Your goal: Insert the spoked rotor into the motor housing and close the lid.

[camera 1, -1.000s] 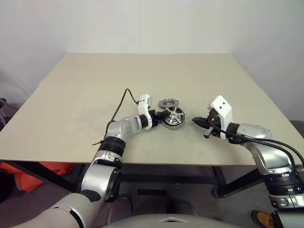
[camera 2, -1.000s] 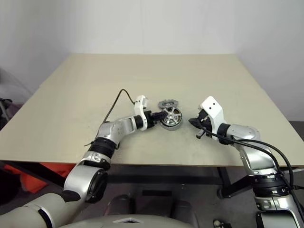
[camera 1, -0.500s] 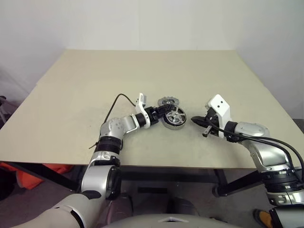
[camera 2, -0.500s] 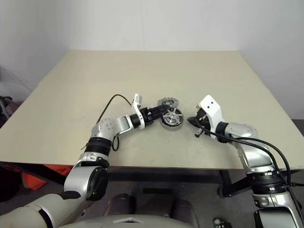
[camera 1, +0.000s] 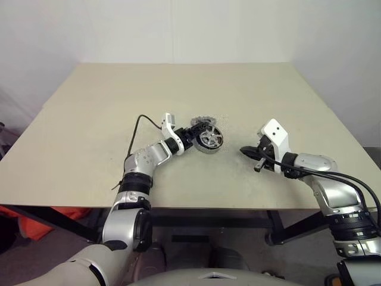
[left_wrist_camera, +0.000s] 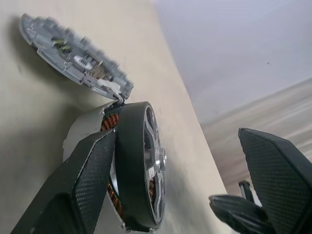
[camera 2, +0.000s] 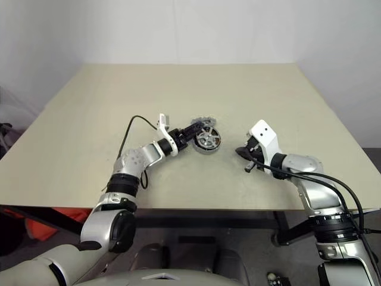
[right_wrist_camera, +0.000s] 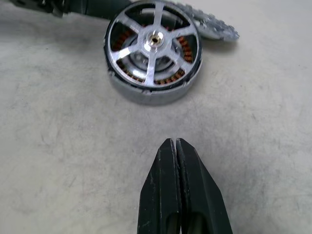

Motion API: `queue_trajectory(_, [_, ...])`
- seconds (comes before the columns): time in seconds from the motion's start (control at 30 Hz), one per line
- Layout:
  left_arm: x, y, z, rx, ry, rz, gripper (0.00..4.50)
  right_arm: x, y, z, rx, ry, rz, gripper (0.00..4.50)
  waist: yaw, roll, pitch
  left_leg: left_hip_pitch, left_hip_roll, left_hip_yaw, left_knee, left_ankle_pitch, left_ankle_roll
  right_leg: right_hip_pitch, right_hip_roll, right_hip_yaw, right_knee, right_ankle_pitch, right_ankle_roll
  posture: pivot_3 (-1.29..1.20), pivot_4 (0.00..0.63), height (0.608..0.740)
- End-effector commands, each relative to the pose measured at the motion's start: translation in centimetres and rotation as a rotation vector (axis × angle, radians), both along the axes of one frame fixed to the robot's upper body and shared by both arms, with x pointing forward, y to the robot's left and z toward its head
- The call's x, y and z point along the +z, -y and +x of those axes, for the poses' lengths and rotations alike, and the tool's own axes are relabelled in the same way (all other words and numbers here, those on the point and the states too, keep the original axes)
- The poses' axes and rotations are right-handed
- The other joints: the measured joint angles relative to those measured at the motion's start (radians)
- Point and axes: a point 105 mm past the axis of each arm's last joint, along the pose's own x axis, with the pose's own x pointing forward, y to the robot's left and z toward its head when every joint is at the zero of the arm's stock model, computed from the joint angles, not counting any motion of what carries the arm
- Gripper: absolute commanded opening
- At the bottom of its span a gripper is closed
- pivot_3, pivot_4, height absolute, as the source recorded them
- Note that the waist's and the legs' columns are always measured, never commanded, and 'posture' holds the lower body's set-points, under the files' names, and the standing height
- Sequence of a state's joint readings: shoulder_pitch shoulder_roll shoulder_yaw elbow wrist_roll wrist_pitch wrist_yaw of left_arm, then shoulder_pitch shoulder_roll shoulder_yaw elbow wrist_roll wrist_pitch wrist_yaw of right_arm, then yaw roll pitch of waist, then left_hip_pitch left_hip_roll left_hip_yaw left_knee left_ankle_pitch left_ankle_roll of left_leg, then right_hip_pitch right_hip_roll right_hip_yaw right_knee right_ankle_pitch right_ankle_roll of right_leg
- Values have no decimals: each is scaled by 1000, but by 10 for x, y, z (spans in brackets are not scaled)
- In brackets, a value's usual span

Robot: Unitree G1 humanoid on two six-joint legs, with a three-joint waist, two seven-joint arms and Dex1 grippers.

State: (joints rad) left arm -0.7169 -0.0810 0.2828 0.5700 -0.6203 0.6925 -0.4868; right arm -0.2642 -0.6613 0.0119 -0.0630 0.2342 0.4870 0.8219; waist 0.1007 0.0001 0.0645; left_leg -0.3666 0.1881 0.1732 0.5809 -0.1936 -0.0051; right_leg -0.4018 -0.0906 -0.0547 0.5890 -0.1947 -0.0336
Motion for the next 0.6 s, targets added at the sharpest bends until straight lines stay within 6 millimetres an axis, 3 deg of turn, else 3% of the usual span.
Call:
queue_trajectory(0.03, [21,-2,4,42,156,38,4286,14,-5,5,19,58,6,0,0,0,0,0,0,0,0,0,0,0,0,0,0,0,0,0,0,740])
queue_trajectory(0.13, [13,2,2,45,134,44,4286,15,-4,5,18,58,8,0,2,0,0,0,0,0,0,0,0,0,0,0,0,0,0,0,0,740])
queue_trajectory(0.23, [13,1,4,45,-37,-140,4286,15,-4,4,16,58,8,0,3,0,0,0,0,0,1,0,0,0,0,0,1,0,0,0,0,740])
queue_trajectory(0.4, [7,-7,11,153,182,152,4286,14,-4,4,14,56,7,0,3,0,0,0,0,0,1,0,0,0,0,0,1,0,0,0,0,740])
queue_trajectory(0.53, [7,-12,17,230,208,159,4286,14,-4,4,16,56,8,0,-1,0,0,0,0,-1,1,0,0,0,0,0,1,0,0,0,0,740])
queue_trajectory(0.6, [12,-17,23,270,8,-102,4286,14,-5,4,16,55,9,0,-4,0,0,0,1,-1,1,0,0,0,0,0,2,0,0,0,0,740])
